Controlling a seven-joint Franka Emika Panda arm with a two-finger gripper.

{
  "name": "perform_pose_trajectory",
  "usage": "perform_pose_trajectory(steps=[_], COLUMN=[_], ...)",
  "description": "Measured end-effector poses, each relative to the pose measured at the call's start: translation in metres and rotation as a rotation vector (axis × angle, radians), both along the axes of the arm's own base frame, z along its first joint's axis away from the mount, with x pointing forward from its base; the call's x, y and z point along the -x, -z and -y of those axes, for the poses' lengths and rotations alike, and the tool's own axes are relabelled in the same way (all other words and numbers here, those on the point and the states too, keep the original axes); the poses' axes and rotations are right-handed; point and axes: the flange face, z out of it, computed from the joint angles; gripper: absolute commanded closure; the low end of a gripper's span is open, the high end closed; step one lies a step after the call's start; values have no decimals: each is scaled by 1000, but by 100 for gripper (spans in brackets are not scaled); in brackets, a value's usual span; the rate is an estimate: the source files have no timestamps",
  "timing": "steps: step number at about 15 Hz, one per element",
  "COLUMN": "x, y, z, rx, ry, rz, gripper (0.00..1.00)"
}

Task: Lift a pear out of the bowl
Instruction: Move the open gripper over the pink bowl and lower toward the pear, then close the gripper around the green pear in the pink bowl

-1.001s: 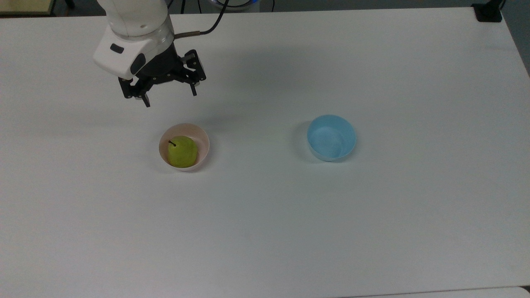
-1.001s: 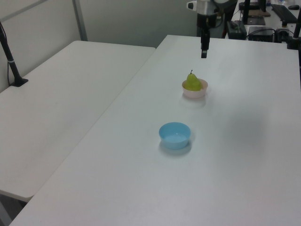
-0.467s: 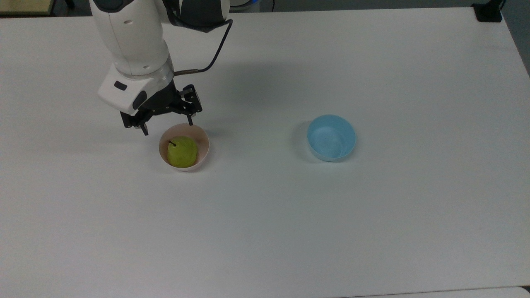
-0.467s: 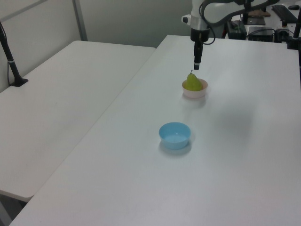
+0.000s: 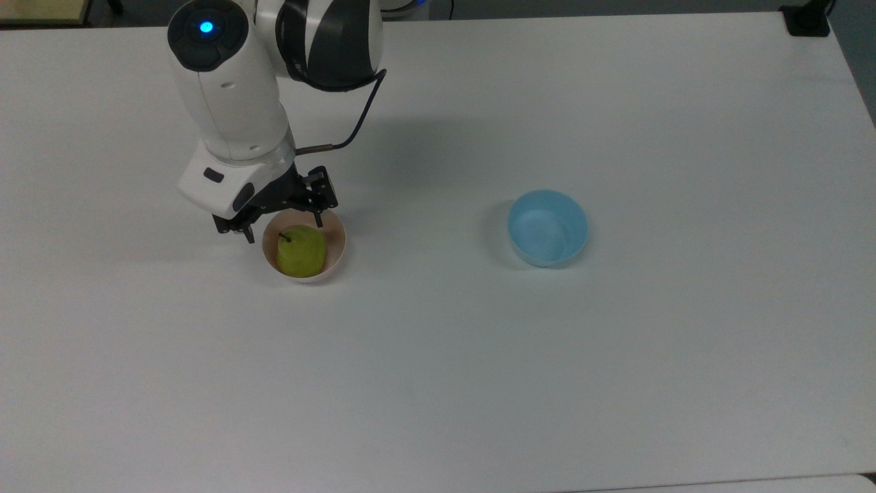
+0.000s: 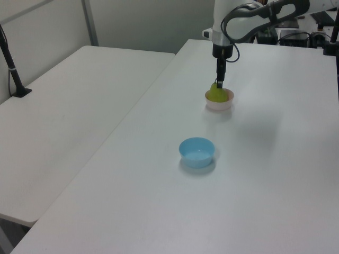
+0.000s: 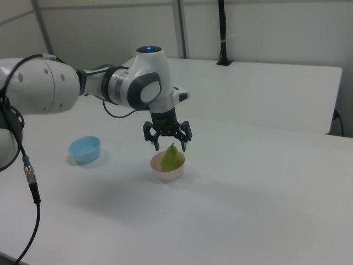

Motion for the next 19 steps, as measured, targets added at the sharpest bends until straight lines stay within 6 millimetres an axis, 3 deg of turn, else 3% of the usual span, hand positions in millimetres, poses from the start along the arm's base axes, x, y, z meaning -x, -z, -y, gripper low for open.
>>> perform_pose_trajectory(steps=[1,4,6,7,11,14,19], x=[-2,-3,-3,-3,-2,-3,-3], y=[3,10,17,20,26,24,23], z=[-1,-1,-2,-3,-8,-10,-10], rx=[6,10,12,18,39,41,41], ry=[-4,-7,-10,-15,-37,-41,-41], rz=[9,18,13,7,-7,-3,-2], gripper=[28,29,36,41,84,95,95])
